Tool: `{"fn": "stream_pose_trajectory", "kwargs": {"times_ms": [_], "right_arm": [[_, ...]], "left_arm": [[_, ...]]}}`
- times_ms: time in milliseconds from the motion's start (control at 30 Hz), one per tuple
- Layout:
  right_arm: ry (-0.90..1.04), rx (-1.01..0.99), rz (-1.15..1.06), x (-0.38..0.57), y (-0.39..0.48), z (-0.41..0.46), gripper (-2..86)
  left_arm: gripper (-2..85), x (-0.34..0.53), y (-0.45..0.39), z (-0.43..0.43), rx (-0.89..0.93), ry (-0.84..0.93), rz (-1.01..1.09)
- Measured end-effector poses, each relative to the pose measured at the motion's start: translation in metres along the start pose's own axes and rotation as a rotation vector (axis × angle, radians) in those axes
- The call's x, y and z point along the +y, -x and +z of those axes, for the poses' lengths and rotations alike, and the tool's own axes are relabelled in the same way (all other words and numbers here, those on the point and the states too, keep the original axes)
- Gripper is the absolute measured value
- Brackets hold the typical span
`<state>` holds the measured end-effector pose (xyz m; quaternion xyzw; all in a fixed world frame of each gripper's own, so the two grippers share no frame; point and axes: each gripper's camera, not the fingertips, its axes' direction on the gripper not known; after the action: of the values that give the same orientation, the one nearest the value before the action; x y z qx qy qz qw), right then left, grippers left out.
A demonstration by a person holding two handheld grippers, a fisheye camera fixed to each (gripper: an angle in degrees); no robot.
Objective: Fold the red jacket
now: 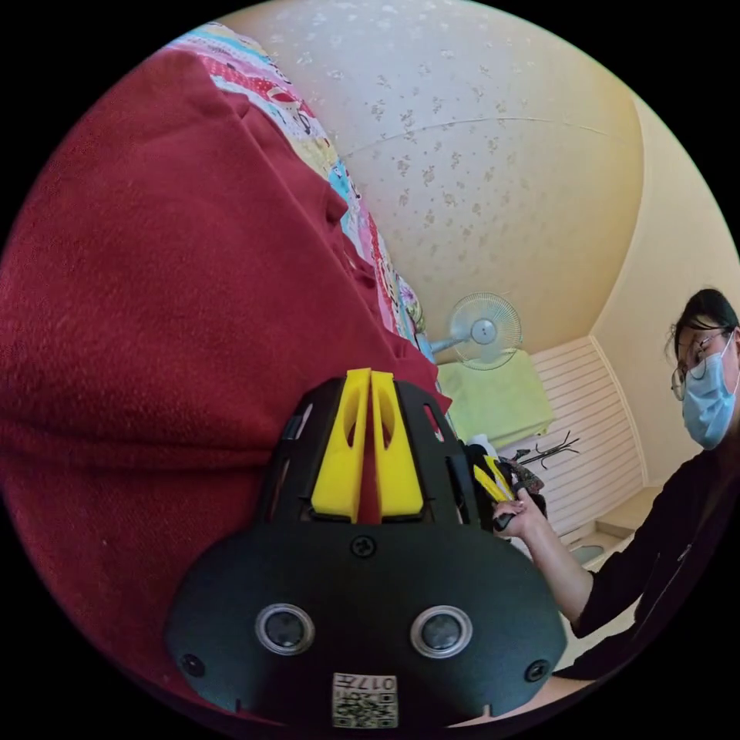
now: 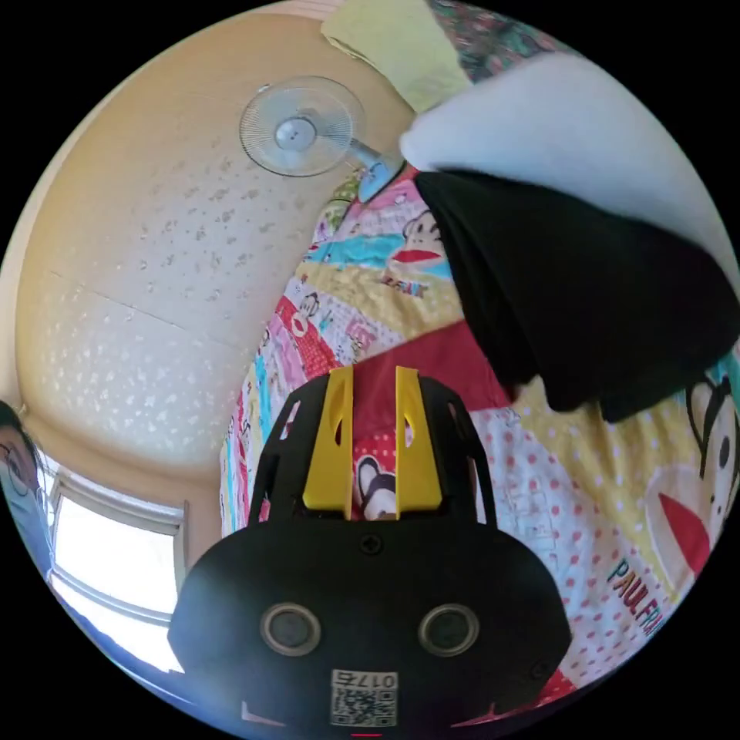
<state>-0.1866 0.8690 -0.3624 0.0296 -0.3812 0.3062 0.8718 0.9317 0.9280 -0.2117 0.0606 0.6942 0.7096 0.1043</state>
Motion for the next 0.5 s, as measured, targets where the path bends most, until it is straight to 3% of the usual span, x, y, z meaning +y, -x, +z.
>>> {"fn": "stream_pose_trajectory", "kwargs": {"times_ms": [233,400,500], "right_arm": [[-0.222,0.005,0.395,0.044,-0.076,0.002,8.3],[-0.182,0.097,0.357,0.005,-0.051,0.021,3.4],[-0.216,-0.006,0.177,-0.025,-0.004,0.005,1.5]], "left_arm": [[-1.0,0.014,0.008,0.0,0.05,-0.001,0.032],[-1.0,0.024,0.012,0.001,0.064,-0.006,0.044],[-1.0,0.029,0.014,0.002,0.067,-0.008,0.043]]}}
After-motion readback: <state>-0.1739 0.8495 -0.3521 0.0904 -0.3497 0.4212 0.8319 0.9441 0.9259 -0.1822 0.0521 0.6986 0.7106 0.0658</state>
